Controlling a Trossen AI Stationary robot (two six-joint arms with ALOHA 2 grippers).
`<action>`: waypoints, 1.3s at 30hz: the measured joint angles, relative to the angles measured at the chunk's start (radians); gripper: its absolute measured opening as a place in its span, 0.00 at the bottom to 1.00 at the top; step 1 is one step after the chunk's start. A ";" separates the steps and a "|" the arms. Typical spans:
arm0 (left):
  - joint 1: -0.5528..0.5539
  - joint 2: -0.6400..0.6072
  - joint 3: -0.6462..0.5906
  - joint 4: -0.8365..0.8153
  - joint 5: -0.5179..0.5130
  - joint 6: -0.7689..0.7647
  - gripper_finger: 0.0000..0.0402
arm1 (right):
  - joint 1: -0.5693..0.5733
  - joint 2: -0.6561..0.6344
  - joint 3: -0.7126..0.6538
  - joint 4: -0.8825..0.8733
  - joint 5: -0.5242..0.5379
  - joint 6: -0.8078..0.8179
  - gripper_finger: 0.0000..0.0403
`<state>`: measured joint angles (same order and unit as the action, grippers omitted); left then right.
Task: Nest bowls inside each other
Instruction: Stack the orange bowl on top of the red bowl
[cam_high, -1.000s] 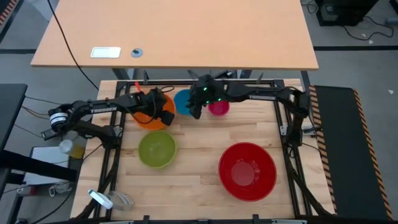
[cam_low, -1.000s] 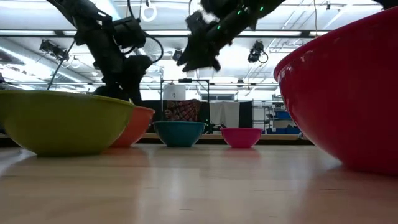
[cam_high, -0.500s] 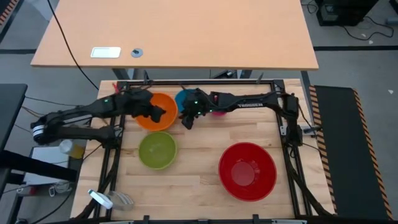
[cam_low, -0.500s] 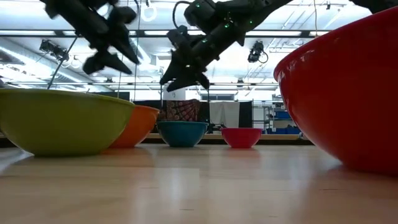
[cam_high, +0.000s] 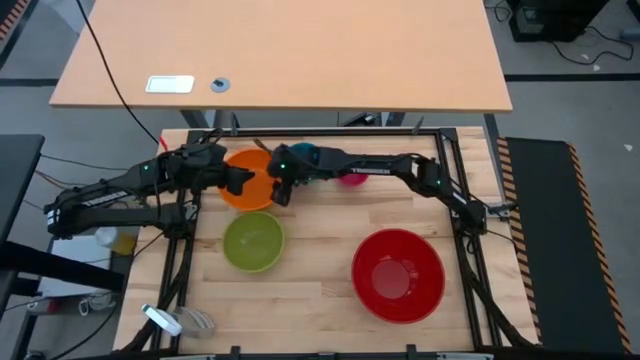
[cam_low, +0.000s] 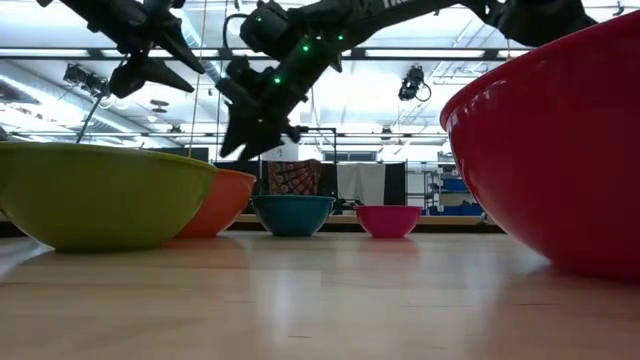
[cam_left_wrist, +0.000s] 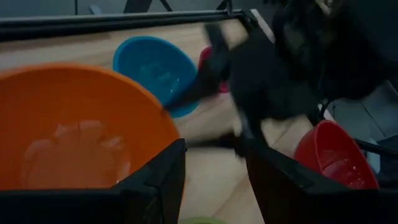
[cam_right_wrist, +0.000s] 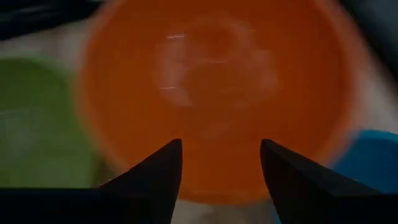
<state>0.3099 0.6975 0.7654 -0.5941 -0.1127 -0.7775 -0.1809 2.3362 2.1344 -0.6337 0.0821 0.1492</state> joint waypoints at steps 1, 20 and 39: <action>0.000 0.000 0.000 0.000 0.000 -0.008 0.43 | -0.002 0.002 0.009 -0.030 0.025 0.008 0.56; 0.000 0.001 0.000 0.007 0.000 -0.025 0.43 | -0.111 0.024 0.004 -0.088 -0.050 0.296 0.56; 0.000 0.003 0.000 0.006 0.006 0.007 0.43 | -0.089 0.053 -0.024 0.008 0.008 0.372 0.38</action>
<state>0.3099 0.7002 0.7654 -0.5880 -0.1066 -0.7704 -0.2703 2.3892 2.1101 -0.6259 0.0901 0.5208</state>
